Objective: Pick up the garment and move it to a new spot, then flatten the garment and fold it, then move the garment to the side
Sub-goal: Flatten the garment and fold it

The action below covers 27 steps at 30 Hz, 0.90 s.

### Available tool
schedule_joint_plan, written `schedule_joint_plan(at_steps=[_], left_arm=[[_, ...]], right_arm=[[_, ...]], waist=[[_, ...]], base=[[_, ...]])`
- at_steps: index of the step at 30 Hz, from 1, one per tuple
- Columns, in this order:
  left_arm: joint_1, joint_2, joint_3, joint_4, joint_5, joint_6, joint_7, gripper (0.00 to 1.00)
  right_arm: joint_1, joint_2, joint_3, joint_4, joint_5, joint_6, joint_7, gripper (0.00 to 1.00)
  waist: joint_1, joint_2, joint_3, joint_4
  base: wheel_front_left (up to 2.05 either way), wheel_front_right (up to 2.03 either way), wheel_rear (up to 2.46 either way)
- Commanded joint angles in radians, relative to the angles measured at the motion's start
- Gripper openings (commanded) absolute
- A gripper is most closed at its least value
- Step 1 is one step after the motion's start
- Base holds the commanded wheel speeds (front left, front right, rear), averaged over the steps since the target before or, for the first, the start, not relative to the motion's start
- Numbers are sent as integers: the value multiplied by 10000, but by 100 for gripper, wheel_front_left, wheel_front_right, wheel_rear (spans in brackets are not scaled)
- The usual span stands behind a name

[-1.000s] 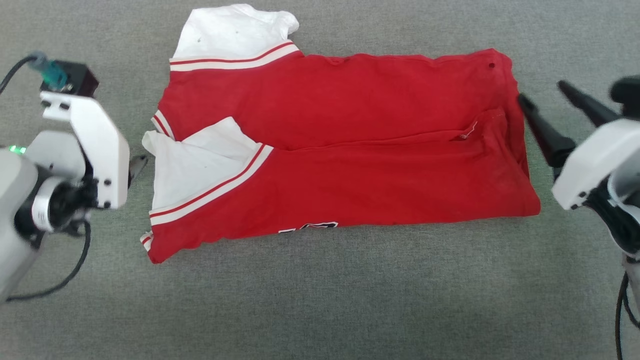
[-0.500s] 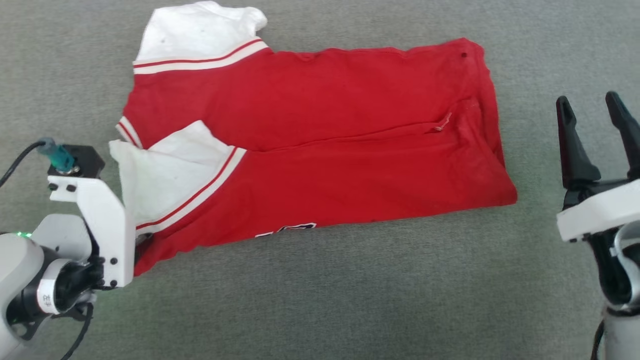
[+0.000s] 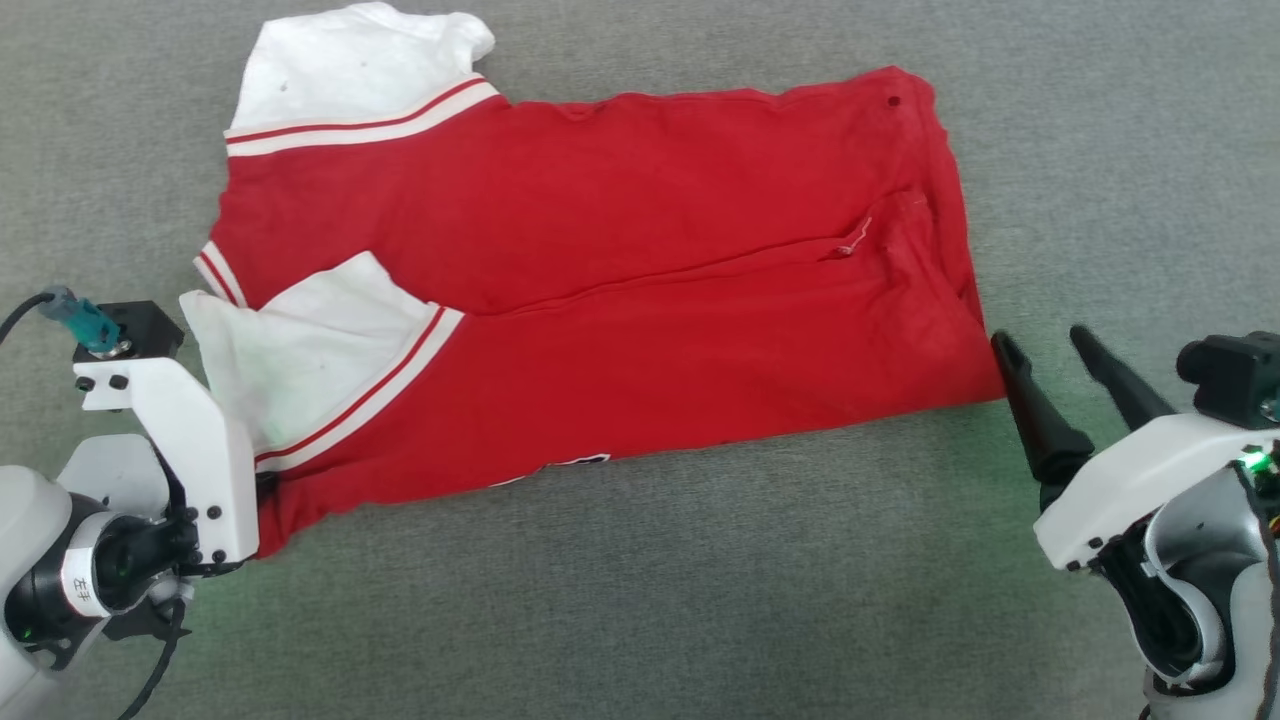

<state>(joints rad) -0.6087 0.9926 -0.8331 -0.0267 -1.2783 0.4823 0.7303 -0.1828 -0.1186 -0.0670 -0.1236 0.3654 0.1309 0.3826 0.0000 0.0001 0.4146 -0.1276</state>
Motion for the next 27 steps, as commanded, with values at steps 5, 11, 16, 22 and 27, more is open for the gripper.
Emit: schedule_joint_plan(at_steps=[5,11,16,22,27], left_arm=[[350,-375,-557,112,148,-38,237,0],[98,-667,-682,-68,356,-66,272,0],[-39,-877,-710,-63,433,-134,253,0],[-118,-902,-649,37,460,-174,162,0],[-149,-593,-434,-152,416,5,170,0]], right_arm=[[-309,-46,78,638,281,-1,1464,100],[-1165,-209,260,1654,342,-1,2862,100],[-1764,-429,613,2921,173,-5,4348,39],[-2044,-877,978,3154,312,-6,5731,0],[-1974,-1196,955,2396,733,-3,6282,0]], waist=[[0,-1,-26,287],[0,-1,6,556],[0,-1,17,714],[0,-1,-18,825],[0,-1,-119,833]], base=[[0,0,0],[0,0,0],[0,0,0],[0,0,0],[0,0,0]])
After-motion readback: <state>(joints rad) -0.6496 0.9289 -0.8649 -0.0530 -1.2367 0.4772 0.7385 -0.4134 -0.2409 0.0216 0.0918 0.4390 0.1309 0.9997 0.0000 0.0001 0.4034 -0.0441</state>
